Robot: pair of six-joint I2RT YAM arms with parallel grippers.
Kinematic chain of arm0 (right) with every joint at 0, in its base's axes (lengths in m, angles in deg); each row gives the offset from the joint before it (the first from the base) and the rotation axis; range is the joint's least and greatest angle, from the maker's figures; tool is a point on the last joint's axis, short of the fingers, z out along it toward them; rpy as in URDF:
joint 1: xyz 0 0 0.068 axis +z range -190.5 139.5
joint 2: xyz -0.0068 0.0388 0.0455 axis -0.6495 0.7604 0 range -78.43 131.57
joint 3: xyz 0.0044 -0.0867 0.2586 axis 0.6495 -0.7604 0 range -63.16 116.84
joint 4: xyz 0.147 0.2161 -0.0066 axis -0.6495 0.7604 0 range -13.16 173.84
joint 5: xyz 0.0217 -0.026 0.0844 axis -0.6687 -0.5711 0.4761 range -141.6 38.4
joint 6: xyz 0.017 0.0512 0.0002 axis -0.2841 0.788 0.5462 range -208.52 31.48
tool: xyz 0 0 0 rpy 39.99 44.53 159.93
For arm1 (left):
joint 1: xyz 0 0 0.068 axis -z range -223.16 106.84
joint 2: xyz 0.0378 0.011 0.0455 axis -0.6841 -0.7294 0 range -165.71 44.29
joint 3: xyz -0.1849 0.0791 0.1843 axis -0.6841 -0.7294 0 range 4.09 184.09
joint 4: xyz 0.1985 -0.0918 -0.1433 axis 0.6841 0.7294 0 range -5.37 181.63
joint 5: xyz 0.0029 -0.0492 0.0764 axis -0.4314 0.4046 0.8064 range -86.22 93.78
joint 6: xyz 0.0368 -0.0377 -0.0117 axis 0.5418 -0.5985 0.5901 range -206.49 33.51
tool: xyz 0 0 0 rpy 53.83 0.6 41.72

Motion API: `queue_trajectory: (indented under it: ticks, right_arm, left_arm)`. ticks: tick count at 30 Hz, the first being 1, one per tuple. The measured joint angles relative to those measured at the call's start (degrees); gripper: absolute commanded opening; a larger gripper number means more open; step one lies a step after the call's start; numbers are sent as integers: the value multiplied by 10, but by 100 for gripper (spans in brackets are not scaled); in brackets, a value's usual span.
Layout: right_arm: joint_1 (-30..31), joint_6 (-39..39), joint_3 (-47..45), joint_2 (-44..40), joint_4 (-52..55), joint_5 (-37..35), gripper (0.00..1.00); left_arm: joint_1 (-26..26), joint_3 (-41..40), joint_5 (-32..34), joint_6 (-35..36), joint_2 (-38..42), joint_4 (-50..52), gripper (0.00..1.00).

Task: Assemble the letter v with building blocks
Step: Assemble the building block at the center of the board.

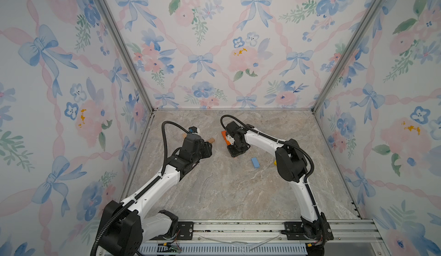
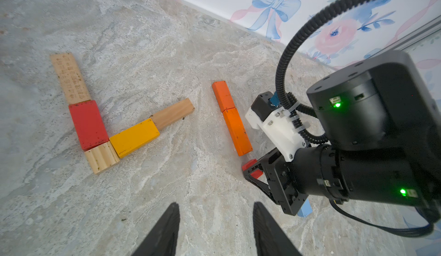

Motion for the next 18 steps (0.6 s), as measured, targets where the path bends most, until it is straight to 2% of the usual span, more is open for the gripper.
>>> queue_trajectory:
  ticks: [9,18]
  right_arm:
    - [0,6,3,0,0,0,63]
    - [0,12,-10,-24,5,-4,76]
  left_arm:
    - [0,0,0,0,0,1,52]
    - [0,0,-1,0,0,1,52]
